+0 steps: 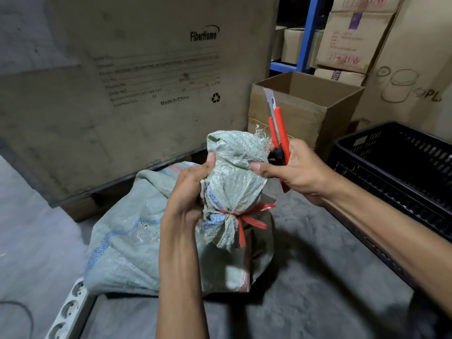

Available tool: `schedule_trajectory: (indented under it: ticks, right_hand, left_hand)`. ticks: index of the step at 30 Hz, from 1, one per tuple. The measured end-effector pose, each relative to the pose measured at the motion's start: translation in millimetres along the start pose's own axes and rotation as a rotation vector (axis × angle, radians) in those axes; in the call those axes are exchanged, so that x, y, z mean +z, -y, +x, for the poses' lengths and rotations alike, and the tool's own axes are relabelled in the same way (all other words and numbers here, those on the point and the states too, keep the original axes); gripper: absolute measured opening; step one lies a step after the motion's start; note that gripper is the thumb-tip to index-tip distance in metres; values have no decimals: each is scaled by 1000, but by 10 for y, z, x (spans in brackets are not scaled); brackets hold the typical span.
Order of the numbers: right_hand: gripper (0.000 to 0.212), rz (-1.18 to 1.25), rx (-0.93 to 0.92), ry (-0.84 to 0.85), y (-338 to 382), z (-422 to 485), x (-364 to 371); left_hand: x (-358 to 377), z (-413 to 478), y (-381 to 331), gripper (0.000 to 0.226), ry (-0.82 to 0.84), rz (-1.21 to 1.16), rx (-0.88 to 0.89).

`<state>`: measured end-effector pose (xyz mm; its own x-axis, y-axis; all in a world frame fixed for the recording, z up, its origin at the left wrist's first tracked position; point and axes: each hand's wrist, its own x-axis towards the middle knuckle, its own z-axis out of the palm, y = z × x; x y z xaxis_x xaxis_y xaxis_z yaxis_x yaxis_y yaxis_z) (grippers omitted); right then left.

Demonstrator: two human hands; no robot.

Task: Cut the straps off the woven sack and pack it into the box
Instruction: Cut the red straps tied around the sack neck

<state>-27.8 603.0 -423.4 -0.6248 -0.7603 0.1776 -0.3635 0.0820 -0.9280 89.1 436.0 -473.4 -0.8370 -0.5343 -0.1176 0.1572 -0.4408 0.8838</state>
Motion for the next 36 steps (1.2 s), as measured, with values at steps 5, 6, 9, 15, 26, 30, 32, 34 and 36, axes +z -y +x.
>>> schedule_trajectory:
  ticks: [5, 6, 9, 15, 26, 30, 32, 34, 36]
  right_hand:
    - [41, 11, 11, -13, 30, 38, 19]
    - [44, 15, 44, -35, 29, 43, 10]
    - [54, -80, 144, -76, 101, 17, 11]
    - [68, -752, 7, -144, 250, -158, -111]
    - [33, -1044, -193, 65, 222, -548, -30]
    - [34, -1101, -197, 96, 128, -609, 51]
    - [35, -1089, -199, 85, 106, -613, 67]
    - [36, -1074, -205, 64, 93, -611, 77]
    - [36, -1049, -206, 57, 92, -610, 84]
  left_hand:
    - [-19, 19, -57, 38, -48, -5, -17]
    - [6, 21, -45, 36, -78, 19, 6]
    - [105, 29, 15, 34, -151, 69, 58]
    - [248, 152, 67, 45, -278, 223, 164]
    - [245, 365, -35, 42, -717, -218, 187]
    - [223, 383, -122, 47, -811, -265, 201]
    - [229, 382, -129, 49, -831, -266, 204]
    - [235, 377, -122, 50, -845, -271, 212]
    - [238, 376, -111, 50, -865, -272, 221]
